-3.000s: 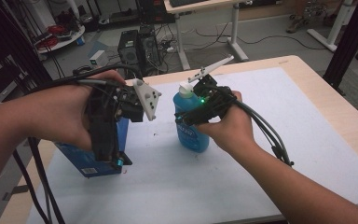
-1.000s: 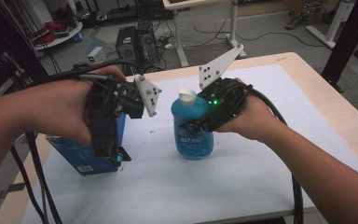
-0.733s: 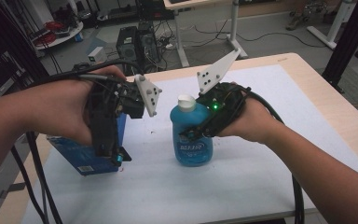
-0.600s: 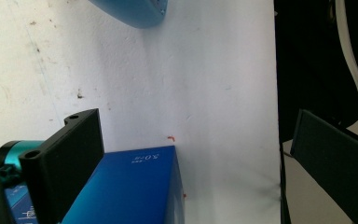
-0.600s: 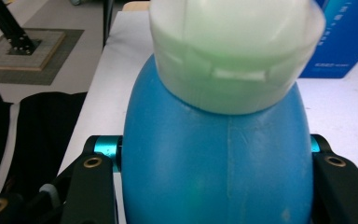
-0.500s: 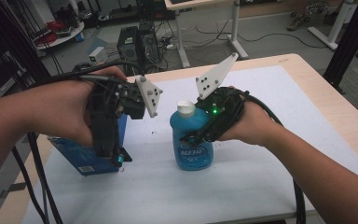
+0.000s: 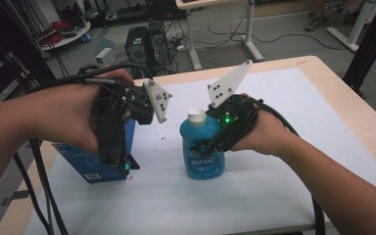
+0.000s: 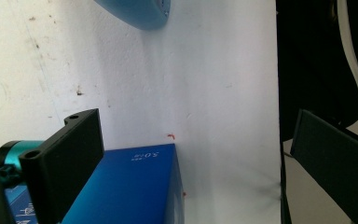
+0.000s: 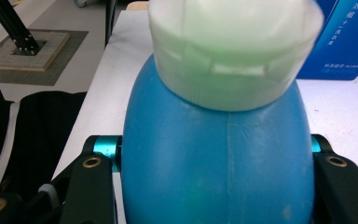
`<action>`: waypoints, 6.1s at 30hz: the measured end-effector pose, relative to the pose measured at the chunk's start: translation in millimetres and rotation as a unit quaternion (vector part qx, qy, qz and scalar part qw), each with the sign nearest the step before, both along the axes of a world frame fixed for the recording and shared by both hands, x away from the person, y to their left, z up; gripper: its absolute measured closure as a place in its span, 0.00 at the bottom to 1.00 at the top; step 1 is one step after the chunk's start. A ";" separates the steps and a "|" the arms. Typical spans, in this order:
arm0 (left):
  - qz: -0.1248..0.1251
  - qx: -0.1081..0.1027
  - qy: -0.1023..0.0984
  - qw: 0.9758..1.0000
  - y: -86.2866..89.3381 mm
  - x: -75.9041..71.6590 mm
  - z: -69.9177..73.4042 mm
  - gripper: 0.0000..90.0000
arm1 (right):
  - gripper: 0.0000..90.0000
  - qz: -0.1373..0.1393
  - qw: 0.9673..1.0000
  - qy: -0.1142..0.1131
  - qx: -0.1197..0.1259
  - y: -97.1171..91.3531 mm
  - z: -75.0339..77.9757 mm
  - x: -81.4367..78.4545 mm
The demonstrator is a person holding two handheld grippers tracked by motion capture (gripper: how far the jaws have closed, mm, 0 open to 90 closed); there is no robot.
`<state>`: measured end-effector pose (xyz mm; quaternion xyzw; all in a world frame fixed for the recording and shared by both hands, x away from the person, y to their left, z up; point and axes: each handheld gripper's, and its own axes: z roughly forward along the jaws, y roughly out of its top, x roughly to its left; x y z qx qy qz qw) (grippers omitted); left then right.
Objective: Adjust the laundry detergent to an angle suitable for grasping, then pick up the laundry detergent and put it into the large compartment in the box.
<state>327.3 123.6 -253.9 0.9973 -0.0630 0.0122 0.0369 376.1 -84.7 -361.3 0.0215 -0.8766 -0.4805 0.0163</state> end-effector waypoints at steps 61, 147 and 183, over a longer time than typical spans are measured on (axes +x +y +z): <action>0.000 0.007 0.000 1.000 -4.7 1.2 0.7 0.03 | 0.14 -0.006 1.000 0.024 0.003 -8.2 6.7 -1.5; 0.011 0.000 0.002 1.000 -7.3 9.6 1.5 0.03 | 0.01 -0.001 0.912 -0.016 -0.410 -57.2 155.5 -28.4; 0.051 -0.054 -0.004 0.997 -36.6 31.9 28.4 0.03 | 0.01 -0.014 0.914 -0.010 -0.404 -78.8 157.6 -27.4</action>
